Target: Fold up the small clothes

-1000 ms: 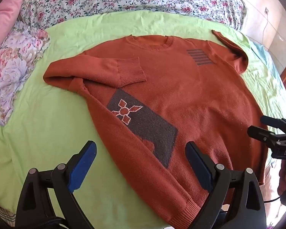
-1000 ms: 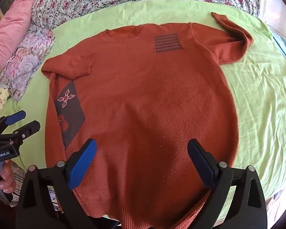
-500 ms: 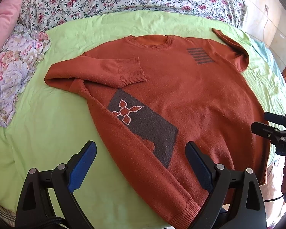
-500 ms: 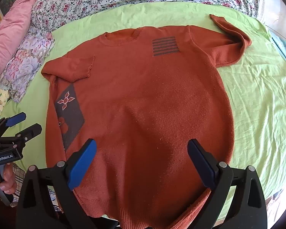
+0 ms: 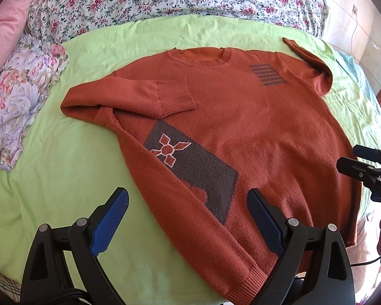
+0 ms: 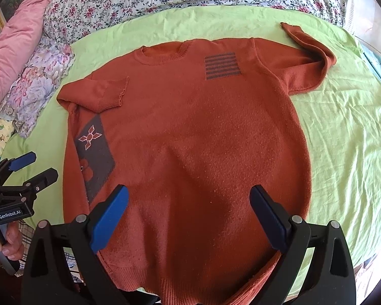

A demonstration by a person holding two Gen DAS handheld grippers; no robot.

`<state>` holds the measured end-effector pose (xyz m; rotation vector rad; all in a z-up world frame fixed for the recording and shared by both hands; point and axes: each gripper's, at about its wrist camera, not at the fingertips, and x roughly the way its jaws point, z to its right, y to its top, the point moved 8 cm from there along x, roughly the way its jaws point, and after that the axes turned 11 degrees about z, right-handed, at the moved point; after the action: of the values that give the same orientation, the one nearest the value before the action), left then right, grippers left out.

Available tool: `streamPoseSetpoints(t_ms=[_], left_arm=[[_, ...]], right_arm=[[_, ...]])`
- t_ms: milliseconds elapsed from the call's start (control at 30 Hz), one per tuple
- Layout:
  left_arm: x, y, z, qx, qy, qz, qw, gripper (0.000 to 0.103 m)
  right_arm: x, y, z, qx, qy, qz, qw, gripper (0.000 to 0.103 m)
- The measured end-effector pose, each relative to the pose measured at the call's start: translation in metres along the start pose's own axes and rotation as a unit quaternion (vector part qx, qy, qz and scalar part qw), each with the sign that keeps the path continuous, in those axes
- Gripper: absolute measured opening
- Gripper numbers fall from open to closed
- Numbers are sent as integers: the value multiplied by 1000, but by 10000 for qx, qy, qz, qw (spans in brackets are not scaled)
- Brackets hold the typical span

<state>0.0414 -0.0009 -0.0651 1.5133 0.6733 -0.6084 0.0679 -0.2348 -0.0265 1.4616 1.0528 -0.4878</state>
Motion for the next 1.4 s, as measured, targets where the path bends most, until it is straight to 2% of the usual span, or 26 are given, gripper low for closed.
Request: streamPoseSetpoints(t_ms=[200,467,700,967,1400], left_arm=[[2,-3,3,-77,-119,-153,9998,95],[4,-2,5,-63,-134,-195,9997,95],[6,0,7,-105,-154,-186,9997,95],[11,5,11,-117,-202,-145,9996,95],[26,12,21,-206,-327,-342,9987,95]], right_arm=[[0,0,1,-2,-13,-4,10000,96],[-3,4,2,8,-34,146,9999,96],[-3,6,7,-25,-171,100,9998,96],[-3,13,10,101,-96,174,9998,96],[0,26,29,104,-209,141,9996,96]])
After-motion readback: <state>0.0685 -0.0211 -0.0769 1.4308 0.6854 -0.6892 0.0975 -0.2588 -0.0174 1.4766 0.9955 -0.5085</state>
